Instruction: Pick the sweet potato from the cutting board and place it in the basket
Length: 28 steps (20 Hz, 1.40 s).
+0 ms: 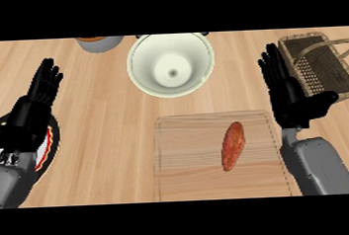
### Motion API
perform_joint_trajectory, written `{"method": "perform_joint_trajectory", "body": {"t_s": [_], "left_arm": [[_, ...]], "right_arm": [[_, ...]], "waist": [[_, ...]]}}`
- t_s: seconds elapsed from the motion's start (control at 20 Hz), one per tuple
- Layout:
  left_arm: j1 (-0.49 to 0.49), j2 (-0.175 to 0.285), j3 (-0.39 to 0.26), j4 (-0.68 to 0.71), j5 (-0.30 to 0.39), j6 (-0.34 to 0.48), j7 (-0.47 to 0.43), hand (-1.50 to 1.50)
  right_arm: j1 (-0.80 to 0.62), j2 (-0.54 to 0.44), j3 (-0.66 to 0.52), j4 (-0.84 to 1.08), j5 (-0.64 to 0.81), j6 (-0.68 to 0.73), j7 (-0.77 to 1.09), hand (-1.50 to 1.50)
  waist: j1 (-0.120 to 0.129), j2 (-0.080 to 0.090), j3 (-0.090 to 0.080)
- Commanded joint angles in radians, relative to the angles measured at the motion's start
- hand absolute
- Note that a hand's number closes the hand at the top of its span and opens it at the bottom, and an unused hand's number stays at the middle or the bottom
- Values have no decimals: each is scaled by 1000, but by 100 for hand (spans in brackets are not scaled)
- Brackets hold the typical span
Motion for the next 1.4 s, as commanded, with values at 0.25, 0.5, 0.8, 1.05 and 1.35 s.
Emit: {"method": "perform_joint_trajectory", "body": {"t_s": [0.25,0.5,0.8,1.05,1.35], "left_arm": [[137,-116,16,-40,10,114,-20,0],[156,-169,-58,-72,-2,98,-14,0],[154,-170,-54,-85,-7,117,5,0],[160,-147,-30,-98,-2,120,12,0],[180,-152,-44,-98,-11,124,11,0]], "right_arm": [[307,39,-23,-265,234,-427,82,150],[239,195,341,-134,631,-638,227,-150],[212,200,227,42,848,-840,471,-150],[297,148,107,109,1000,-727,644,-150],[299,117,135,83,1082,-436,877,-150]], "waist": [[-49,-35,-9],[24,-12,-9],[5,-14,-17],[-33,-18,-25],[-18,-21,-28]]}}
